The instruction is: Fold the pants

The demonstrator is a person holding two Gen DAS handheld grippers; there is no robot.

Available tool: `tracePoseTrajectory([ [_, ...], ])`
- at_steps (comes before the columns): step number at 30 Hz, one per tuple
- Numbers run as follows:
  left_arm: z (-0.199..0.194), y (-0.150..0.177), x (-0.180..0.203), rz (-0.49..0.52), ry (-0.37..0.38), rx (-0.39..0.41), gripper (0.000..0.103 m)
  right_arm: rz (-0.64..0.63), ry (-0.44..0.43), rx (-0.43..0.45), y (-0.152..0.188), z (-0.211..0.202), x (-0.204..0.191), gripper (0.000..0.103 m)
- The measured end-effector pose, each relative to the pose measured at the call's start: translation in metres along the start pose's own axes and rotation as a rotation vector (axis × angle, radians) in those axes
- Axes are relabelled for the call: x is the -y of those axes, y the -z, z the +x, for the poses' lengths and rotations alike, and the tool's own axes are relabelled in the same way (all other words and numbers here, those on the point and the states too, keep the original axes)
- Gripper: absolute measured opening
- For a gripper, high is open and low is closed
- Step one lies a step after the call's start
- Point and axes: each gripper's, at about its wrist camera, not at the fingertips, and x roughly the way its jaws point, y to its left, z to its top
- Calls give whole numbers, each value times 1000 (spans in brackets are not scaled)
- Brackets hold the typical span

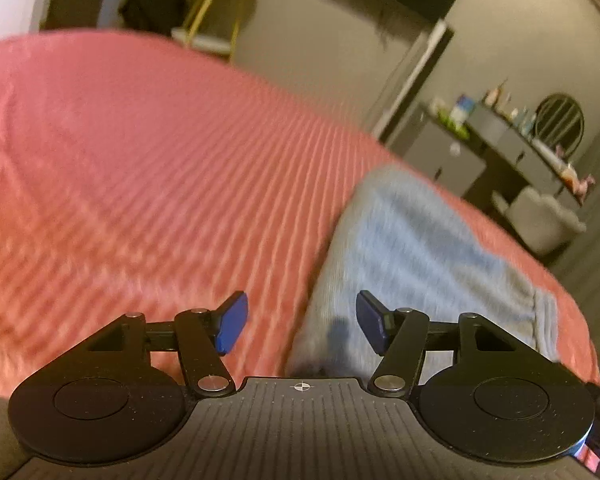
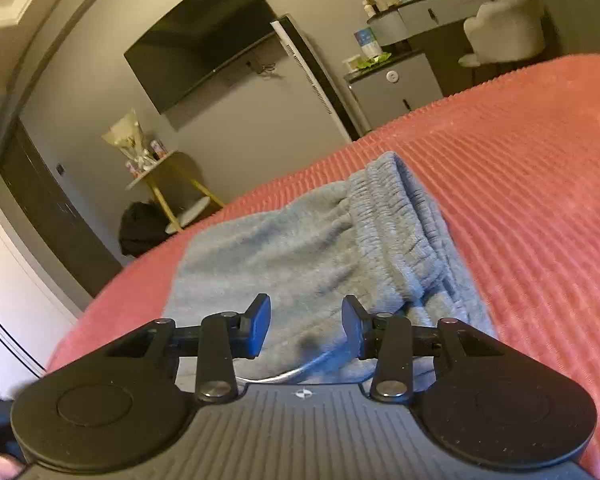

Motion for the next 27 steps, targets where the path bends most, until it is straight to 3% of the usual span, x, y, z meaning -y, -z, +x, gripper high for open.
tracePoseTrajectory([
  [3,7,-8,9,72,-37,3,66,-130,83,50,2,-1,-15,40],
  [7,24,-21,35,198,-59,33,66,-407,268,126,14,8,-40,40],
  [10,44,-41,61,265,-37,58,68,-446,277,119,12,15,-44,40],
  [14,84,-59,91,323,-11,23,68,-533,334,136,17,26,-52,40],
  [17,117,-58,100,381,-43,1,68,-547,383,100,17,39,-47,40],
  [20,146,-56,101,413,-91,-20,75,-542,392,84,18,46,-43,40],
  [24,162,-55,101,451,-132,18,91,-553,394,85,21,52,-42,41],
  [27,157,-59,96,409,-120,-7,90,-546,389,84,21,52,-41,42],
])
